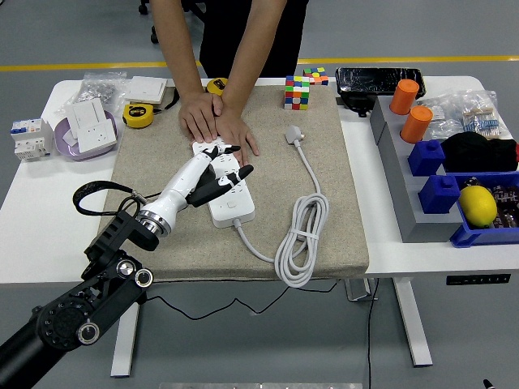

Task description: Pick up the plug,place it near the board,insert it into the board,press the button

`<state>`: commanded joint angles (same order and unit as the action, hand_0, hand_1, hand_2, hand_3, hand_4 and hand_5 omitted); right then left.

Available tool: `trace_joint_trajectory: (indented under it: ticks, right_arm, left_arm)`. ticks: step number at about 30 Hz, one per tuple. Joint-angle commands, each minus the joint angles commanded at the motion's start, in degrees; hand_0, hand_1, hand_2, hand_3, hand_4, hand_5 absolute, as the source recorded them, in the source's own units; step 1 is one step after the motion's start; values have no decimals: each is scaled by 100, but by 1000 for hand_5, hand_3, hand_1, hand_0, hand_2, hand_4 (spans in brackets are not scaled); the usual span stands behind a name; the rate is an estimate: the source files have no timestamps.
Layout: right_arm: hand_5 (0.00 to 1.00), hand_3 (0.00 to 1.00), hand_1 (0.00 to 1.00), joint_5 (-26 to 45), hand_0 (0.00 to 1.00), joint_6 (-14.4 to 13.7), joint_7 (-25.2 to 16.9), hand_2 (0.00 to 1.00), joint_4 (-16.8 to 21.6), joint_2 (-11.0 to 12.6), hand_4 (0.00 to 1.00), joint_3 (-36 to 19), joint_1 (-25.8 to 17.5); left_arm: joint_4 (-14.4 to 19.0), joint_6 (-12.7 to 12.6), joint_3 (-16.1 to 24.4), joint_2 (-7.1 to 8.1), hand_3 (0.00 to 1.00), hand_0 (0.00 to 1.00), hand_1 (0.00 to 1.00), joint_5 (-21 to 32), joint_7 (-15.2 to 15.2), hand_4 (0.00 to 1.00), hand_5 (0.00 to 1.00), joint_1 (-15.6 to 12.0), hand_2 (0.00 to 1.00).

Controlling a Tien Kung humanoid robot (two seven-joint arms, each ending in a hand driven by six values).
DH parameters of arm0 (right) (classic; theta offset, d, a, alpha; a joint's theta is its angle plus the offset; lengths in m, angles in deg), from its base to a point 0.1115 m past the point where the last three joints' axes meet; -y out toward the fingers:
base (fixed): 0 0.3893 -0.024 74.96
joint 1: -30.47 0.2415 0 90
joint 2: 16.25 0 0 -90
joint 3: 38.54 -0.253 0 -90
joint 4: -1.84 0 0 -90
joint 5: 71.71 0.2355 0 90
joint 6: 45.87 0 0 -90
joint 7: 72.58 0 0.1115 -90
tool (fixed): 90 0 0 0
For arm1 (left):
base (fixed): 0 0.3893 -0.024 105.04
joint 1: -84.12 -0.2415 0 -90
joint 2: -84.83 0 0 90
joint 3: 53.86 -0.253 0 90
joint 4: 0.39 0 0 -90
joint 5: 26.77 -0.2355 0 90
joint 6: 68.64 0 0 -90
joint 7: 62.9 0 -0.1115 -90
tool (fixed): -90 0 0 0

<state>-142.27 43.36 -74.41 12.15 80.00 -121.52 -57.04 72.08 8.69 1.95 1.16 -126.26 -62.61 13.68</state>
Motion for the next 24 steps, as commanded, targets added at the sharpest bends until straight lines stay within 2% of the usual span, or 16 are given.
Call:
trace_joint_trajectory:
  ticks: [3,6,10,12,16,24]
  right_arm:
    - [998,855,900,-8,975,-2,2,836,0,-1,998,-10,-5]
    - [998,855,900,-15,975,-2,5,836,0,-4,998,-22,-10]
    - [998,855,900,-10,975,-8,3,836,0,-1,998,-27,-14]
    - [998,856,900,-16,975,-10,5,836,0,-1,998,-38,-15]
    - [998,856,900,-9,975,-12,2,836,0,1,998,-33,-16]
    - [998,855,900,1,975,-11,1,836,0,6,998,-25,-14]
  left_arm:
    - [93,-35,208,16,871,998,974,-549,217,998,998,-45,905]
    - [-2,10,346,62,848,998,958,-1119,390,998,998,-69,890]
    - [-135,96,382,154,848,998,958,-1615,555,998,998,-113,890]
    - [-178,129,338,203,815,998,949,-1724,593,998,998,-128,872]
    - [-269,173,213,282,815,998,949,-1862,642,998,998,-130,872]
    - [-413,227,43,275,809,998,951,-1815,653,998,998,-85,870]
